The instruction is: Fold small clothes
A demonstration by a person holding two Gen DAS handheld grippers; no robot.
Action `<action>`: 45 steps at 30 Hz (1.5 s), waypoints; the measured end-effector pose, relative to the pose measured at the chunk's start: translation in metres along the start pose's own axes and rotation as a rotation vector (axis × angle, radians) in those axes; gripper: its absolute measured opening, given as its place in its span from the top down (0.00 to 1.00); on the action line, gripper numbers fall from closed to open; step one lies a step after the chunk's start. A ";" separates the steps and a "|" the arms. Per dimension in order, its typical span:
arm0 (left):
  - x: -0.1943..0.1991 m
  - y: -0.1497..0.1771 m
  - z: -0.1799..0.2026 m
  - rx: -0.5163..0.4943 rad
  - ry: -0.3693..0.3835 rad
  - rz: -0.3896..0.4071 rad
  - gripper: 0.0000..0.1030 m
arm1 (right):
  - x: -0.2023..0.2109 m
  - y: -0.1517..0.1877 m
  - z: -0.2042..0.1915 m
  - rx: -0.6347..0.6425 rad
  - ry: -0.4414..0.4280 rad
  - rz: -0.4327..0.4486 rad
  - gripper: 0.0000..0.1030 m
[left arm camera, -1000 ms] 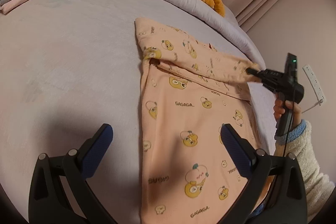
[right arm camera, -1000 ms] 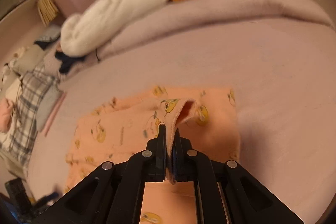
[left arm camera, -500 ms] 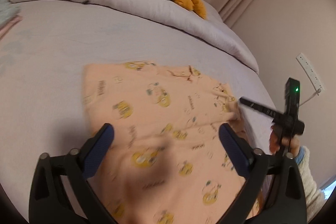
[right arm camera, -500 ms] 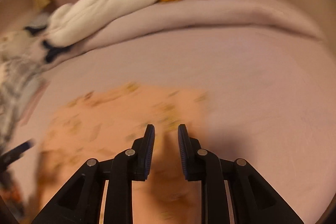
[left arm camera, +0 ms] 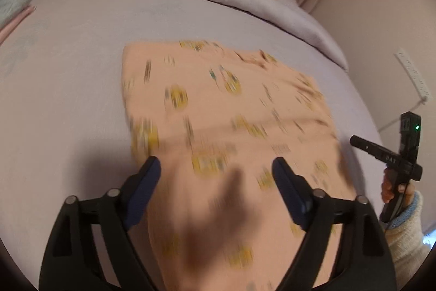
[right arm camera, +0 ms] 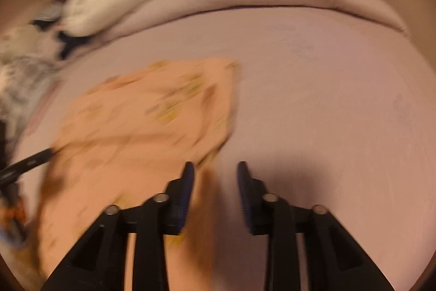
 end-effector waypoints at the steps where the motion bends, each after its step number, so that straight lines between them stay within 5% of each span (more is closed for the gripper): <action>1: 0.008 0.015 0.005 0.002 0.020 -0.008 0.17 | 0.009 0.013 -0.009 0.021 -0.050 -0.005 0.61; 7: 0.036 0.103 0.034 -0.083 0.043 -0.052 0.17 | 0.035 0.094 -0.042 0.170 -0.101 -0.037 0.61; 11: 0.051 0.149 0.035 -0.143 0.013 -0.065 0.17 | 0.028 0.118 -0.071 0.207 -0.068 -0.132 0.61; 14: 0.070 0.180 0.040 -0.222 -0.053 -0.093 0.16 | 0.042 0.146 -0.074 0.233 -0.044 -0.120 0.61; 19: 0.103 0.215 0.028 -0.196 -0.065 -0.147 0.17 | 0.072 0.160 -0.056 0.197 -0.084 -0.158 0.61; 24: 0.138 0.207 -0.003 0.046 0.094 -0.033 0.16 | 0.078 0.141 -0.040 0.013 -0.168 -0.080 0.60; 30: 0.122 0.192 -0.010 0.220 0.280 -0.012 0.16 | 0.045 0.140 -0.015 -0.201 -0.267 -0.156 0.60; 45: 0.064 0.146 -0.003 0.248 0.412 -0.092 0.22 | 0.027 0.119 -0.029 -0.242 -0.460 -0.155 0.60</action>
Point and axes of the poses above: each gripper's, at about its wrist camera, not at the fingertips, and x roughly against the way its jaws point, z to its right, y to its underside, the point moved 4 cm from there along -x, roughly the way its jaws point, and after that the axes turned 1 degree about -x, right-handed, at the moved point
